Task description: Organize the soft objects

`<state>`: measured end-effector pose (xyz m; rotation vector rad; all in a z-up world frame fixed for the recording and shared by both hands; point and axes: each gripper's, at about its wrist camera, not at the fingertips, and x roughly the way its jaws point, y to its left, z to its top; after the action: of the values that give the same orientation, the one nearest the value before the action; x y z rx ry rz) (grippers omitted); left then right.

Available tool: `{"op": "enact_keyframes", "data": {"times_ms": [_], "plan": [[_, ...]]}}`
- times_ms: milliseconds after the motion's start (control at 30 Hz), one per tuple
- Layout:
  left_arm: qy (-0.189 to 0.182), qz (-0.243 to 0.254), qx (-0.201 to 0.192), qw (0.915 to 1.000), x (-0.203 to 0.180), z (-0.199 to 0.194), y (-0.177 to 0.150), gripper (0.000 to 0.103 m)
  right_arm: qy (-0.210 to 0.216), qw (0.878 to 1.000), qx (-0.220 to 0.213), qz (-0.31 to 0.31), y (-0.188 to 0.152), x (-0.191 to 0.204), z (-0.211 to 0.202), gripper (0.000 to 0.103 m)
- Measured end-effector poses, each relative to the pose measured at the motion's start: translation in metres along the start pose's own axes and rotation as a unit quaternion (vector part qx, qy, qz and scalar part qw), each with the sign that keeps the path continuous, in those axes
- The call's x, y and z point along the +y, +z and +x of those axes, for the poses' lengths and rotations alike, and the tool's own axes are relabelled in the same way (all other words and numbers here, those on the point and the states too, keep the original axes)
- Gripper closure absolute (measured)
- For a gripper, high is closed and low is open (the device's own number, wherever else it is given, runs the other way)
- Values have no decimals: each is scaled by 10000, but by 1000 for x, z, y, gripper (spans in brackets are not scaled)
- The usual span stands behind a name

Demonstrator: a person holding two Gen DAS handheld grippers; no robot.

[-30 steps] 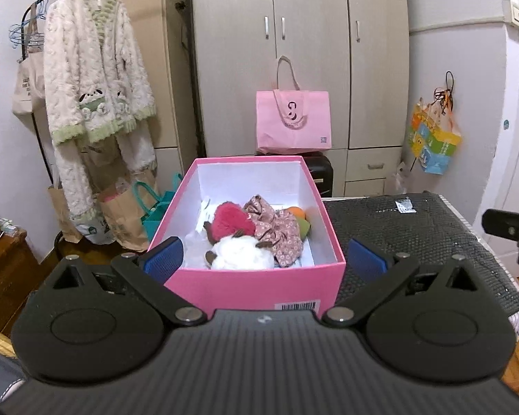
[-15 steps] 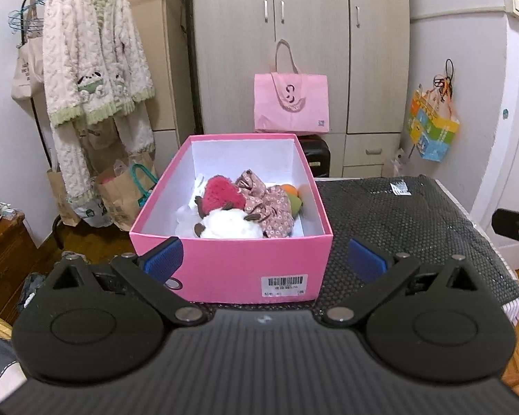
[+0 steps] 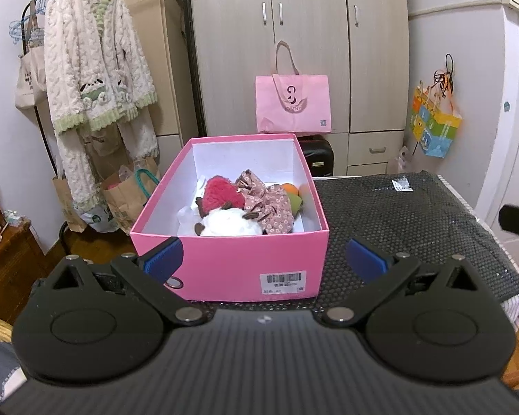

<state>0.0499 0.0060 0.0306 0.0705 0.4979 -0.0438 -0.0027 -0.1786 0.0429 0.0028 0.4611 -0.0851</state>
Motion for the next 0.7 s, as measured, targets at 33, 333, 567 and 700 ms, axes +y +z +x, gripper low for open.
{"op": "enact_keyframes", "data": {"times_ms": [33,333,567,700], "plan": [[3,2,-15,10000,-1,0,0,0,39,10000,6,18,0,0,0,2],[127,253,-74,9996,-10,-2,-2,0,-76,10000,16,24,-2,0,4,2],[148,207,-79,9996,-10,-4,-5,0,-138,9999,-35,15,-6,1,3,2],[278,228,-156,9992,-13,-4,-8,0,-149,9999,-74,40,-8,2,3,2]]}}
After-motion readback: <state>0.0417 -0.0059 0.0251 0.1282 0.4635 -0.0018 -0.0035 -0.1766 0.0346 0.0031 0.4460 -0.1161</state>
